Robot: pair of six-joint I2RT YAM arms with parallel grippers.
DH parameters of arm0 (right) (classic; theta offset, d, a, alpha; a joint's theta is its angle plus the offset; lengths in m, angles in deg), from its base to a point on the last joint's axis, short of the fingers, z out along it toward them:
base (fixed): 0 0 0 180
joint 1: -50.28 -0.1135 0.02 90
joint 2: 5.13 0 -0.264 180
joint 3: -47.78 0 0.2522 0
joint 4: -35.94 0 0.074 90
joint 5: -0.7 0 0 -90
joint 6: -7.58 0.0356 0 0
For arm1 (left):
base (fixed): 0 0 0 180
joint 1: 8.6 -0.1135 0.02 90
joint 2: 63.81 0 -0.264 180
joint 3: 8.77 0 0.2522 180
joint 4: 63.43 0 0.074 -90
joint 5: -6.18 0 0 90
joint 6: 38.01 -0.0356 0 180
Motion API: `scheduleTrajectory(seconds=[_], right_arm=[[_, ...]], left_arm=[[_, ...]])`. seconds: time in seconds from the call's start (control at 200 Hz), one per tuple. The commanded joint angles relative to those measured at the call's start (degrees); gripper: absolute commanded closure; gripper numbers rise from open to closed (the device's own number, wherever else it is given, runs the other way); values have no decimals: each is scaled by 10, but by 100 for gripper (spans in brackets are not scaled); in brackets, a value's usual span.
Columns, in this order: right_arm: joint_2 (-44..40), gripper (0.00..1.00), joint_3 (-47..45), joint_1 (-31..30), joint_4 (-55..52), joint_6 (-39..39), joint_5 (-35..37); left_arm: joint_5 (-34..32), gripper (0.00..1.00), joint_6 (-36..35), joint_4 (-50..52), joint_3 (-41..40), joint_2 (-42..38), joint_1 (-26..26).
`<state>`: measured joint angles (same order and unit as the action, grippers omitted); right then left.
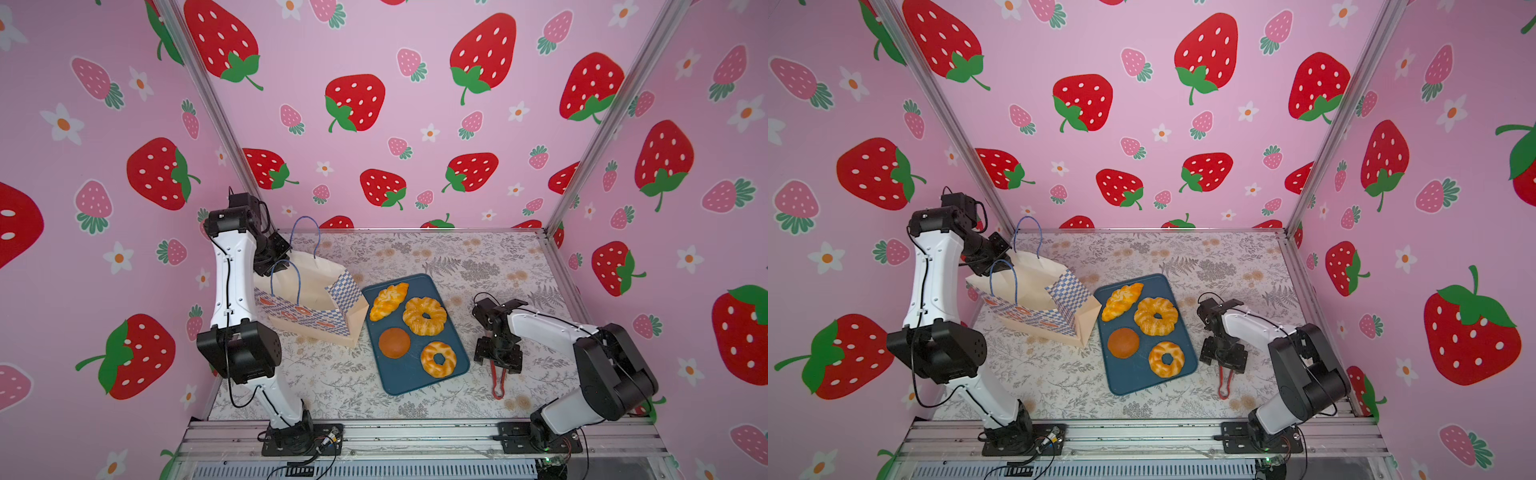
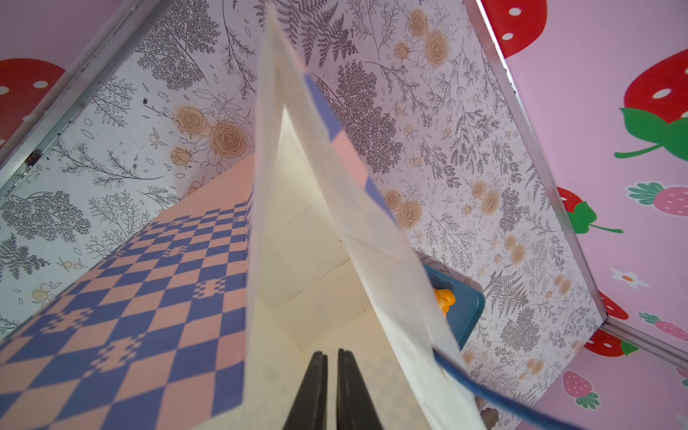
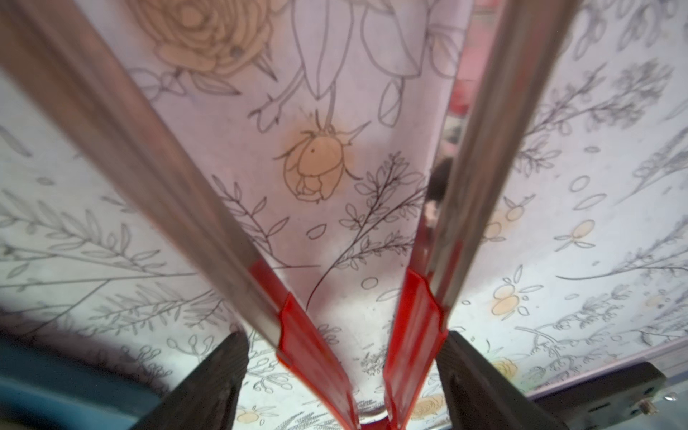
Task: Pack bread into a paper bag
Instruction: Pick up the clamp from the center of the board.
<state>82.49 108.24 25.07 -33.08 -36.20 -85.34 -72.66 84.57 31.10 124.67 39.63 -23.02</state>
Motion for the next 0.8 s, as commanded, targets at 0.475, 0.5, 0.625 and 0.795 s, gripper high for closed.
scheduleTrajectory(seconds=[0.475,0.5,0.625,0.795], right_arm=[[-36,39,-88,-5,132,3,-84],[-37,43,-89,-5,140,2,-90],[-41,71,-92,-6,148,2,-97],[-42,97,-60,-6,106,-21,-73]], left_arm=[[-7,87,9,21,10,-20,-2],[-9,87,9,22,13,-19,-2],[-14,87,8,26,15,-20,-2],[-15,87,10,25,9,-23,-2]])
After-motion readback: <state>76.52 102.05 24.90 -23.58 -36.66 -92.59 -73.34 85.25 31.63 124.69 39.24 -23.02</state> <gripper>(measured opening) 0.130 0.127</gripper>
